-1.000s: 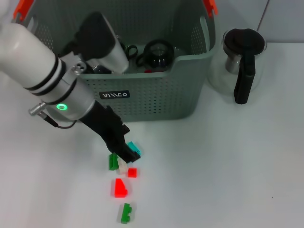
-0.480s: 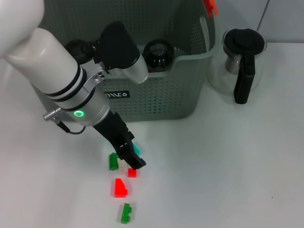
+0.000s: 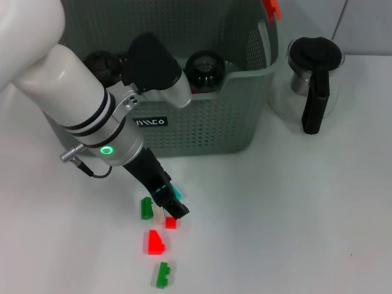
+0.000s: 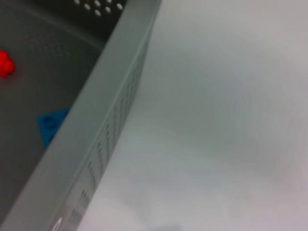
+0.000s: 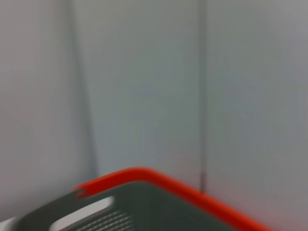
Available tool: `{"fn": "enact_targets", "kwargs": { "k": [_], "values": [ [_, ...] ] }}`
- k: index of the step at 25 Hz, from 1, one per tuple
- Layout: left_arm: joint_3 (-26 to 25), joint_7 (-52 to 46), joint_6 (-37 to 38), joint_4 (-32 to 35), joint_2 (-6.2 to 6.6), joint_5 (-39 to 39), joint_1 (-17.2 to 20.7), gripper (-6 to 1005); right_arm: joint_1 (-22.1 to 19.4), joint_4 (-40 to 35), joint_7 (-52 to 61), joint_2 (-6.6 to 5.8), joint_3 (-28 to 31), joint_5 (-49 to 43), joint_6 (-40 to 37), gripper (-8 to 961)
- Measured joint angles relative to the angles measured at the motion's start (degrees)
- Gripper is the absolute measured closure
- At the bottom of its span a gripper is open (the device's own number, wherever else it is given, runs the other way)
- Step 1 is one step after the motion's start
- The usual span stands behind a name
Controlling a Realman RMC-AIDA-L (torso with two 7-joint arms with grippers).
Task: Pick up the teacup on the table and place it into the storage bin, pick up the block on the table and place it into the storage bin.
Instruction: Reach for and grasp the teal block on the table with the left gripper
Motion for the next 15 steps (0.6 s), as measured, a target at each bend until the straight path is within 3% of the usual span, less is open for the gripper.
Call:
{"fn": "enact_targets", "kwargs": {
  "k": [10,15],
  "values": [
    [-0.15,-2.64,-2.76,-0.47,0.12,1.21,0.2,175,-6.89,-0.56,-14.61,-1.82,8.37,8.92,-30.71,56],
    [0.24,-3.4,-3.71,-1.47,0.09,1.53,0.2,176,-10.22,0.02,-16.62,-2.16,11.47,9.15,-39.95,57]
  ]
}}
